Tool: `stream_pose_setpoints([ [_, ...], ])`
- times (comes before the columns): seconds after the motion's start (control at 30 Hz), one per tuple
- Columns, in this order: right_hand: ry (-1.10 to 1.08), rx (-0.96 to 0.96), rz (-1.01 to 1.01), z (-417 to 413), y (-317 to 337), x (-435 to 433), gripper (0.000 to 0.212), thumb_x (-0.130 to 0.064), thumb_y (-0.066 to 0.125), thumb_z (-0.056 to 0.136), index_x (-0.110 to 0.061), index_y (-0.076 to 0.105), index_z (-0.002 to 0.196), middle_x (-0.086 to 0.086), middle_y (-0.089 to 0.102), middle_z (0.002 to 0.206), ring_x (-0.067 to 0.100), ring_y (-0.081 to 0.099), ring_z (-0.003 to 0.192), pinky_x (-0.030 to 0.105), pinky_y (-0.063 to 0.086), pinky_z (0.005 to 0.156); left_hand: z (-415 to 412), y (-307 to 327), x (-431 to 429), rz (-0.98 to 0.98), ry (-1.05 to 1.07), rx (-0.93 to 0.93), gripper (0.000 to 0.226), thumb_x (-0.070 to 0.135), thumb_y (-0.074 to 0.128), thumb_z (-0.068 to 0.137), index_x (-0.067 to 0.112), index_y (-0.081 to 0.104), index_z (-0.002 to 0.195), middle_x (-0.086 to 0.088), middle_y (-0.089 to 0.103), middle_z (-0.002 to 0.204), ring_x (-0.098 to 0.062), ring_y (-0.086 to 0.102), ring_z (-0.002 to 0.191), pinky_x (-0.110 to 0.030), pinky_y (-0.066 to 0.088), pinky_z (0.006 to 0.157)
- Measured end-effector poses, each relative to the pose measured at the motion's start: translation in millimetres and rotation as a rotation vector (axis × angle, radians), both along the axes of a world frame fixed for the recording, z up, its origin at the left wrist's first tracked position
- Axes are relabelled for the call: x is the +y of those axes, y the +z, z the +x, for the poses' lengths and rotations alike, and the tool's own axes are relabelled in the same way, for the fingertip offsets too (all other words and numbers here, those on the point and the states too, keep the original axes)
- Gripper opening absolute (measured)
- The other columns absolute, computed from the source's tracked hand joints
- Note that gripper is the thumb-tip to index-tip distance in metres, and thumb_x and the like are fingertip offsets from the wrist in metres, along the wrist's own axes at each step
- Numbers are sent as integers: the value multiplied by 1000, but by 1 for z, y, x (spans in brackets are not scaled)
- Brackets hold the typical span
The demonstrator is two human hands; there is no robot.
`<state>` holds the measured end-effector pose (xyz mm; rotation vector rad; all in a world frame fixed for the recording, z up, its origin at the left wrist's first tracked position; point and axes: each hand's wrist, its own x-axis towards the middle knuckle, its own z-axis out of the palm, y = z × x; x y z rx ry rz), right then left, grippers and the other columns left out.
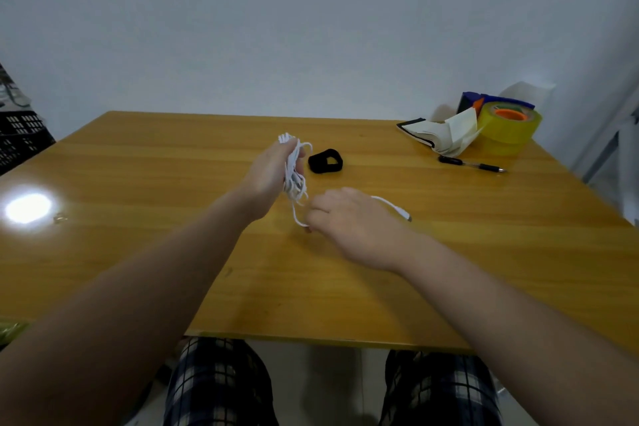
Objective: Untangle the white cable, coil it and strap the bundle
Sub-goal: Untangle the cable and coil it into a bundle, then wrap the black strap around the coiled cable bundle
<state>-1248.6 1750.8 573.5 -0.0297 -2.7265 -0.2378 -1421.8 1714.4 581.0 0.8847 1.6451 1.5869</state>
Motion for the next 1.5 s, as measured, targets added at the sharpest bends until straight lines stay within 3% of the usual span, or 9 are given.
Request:
stream_pose_setpoints([
  [0.2, 69, 22, -266, -2, 9, 0, 37, -26, 37, 91, -7, 68, 93, 8, 63, 89, 28, 59, 82, 38, 48, 68, 11, -1, -6, -94, -301, 124, 76, 79, 21, 79, 11, 56, 79, 2, 57, 72, -19, 52, 78, -38, 38, 89],
  [0.4, 94, 308, -658, -4, 12, 4, 21, -16, 52, 91, -5, 70, 91, 5, 62, 86, 8, 54, 82, 12, 41, 74, 25, 10, -17, -138, -411, 326, 81, 87, 8, 72, 25, 60, 68, -1, 66, 72, -18, 63, 83, -37, 43, 88],
  [0.5, 26, 520, -1005, -4, 15, 8, 9, -6, 65, 84, -12, 71, 86, 5, 61, 80, 2, 58, 73, 13, 44, 69, 34, 17, -21, -114, -441, 391, 82, 84, 2, 73, 24, 57, 58, 2, 57, 53, -9, 57, 58, -26, 42, 68],
  [0.67, -105, 729, -1251, -6, 11, 14, 27, -10, 71, 78, -35, 70, 69, -11, 57, 85, -2, 55, 79, 24, 45, 73, 45, 16, -20, 1, -532, 233, 55, 54, 46, 87, 1, 59, 88, 12, 33, 44, -10, 32, 43, -25, 31, 54],
  [0.77, -60, 766, -1636, -8, 12, 15, 10, -18, 68, 83, -23, 60, 81, -4, 60, 94, 8, 62, 79, 28, 53, 70, 54, 10, -18, 97, -487, -38, 44, 48, 53, 85, 14, 53, 57, 7, 26, 42, -9, 28, 36, -28, 37, 49],
  [0.87, -52, 450, -1931, -1, 16, 10, 45, -53, 48, 83, -11, 59, 98, 6, 69, 78, 16, 67, 61, 25, 54, 52, 61, 12, -13, 165, -450, -420, 51, 61, 53, 75, 19, 43, 48, 6, 25, 36, -7, 28, 28, -22, 39, 42],
  [1.0, 23, 357, -1849, 3, 7, 0, 57, -63, 44, 63, -19, 61, 96, -5, 73, 72, 5, 69, 68, 18, 53, 59, 60, 17, -9, 106, -334, -470, 55, 64, 50, 72, 16, 40, 47, 5, 27, 34, -7, 30, 27, -19, 38, 36],
  [1.17, -245, 536, -1639, 2, -3, 4, 37, -24, 77, 73, -7, 59, 100, 1, 71, 83, 10, 69, 73, 23, 54, 67, 54, 13, -6, 27, -30, -88, 58, 60, 48, 88, 11, 43, 57, -2, 41, 46, -16, 41, 36, -19, 35, 36],
  [1.5, -246, 529, -1830, 0, -6, 1, 11, -16, 59, 90, -14, 65, 81, 0, 64, 66, 18, 62, 68, 32, 49, 65, 49, 1, 1, 131, -25, 398, 58, 43, 45, 96, -9, 53, 73, -7, 49, 49, -11, 51, 36, -23, 39, 42],
])
